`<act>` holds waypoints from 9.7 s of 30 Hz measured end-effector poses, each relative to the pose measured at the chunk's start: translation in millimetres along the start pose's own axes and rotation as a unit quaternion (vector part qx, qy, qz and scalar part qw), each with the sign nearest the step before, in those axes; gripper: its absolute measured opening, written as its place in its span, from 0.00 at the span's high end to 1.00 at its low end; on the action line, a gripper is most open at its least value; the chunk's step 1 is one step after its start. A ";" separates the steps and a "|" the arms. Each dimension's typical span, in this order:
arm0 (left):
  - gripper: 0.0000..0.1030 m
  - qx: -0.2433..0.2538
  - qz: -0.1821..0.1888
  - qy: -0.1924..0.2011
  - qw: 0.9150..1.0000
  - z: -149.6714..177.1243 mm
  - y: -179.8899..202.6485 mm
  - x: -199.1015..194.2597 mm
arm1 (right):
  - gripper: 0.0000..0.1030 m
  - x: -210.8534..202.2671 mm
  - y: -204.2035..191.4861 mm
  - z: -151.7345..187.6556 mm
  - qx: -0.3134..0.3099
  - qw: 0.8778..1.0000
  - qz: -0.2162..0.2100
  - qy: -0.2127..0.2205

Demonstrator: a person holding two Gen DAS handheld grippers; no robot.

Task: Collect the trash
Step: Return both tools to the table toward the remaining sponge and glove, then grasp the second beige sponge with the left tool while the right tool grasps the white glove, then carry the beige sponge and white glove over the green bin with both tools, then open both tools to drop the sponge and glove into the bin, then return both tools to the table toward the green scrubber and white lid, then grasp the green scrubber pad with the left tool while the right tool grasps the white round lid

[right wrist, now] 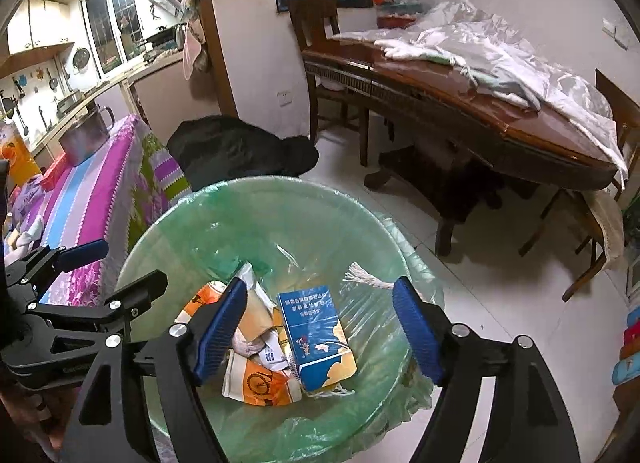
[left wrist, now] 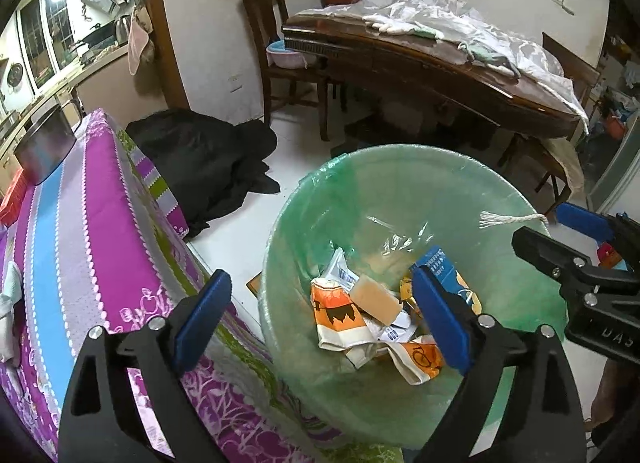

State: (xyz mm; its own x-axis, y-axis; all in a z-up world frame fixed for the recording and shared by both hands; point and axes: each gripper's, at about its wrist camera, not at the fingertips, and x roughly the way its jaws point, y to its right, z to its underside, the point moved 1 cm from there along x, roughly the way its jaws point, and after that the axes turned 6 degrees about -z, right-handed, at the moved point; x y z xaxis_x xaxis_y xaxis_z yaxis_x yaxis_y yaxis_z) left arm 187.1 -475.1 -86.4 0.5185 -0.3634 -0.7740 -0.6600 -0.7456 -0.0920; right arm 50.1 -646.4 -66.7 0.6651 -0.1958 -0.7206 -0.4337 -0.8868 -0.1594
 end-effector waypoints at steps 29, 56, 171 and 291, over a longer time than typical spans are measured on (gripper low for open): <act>0.06 -0.186 -0.199 0.068 0.960 107.0 -363.7 -156.2 | 0.05 -69.7 -306.3 27.2 -0.213 0.947 -0.222 0.089; 0.06 -0.243 -0.209 0.019 0.947 148.7 -522.7 -144.7 | 0.51 68.9 -495.8 -19.2 -0.387 0.873 -0.295 -0.031; 0.65 0.049 0.049 0.001 0.998 -32.7 5.1 -46.5 | 0.91 -57.3 -8.7 -77.1 -0.050 0.995 -0.068 -0.052; 0.27 -0.039 -0.110 0.039 0.992 153.3 -414.9 -126.9 | 0.49 88.5 -504.4 37.2 -0.335 0.885 -0.308 -0.098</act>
State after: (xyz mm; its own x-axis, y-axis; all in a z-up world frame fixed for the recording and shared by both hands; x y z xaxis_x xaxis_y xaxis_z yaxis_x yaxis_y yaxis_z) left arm 311.8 -33.9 -46.1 0.6880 -0.2263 -0.6895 -0.4830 -0.8519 -0.2023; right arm 305.2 -200.8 -75.2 0.5033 0.4296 -0.7498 0.4756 -0.8621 -0.1747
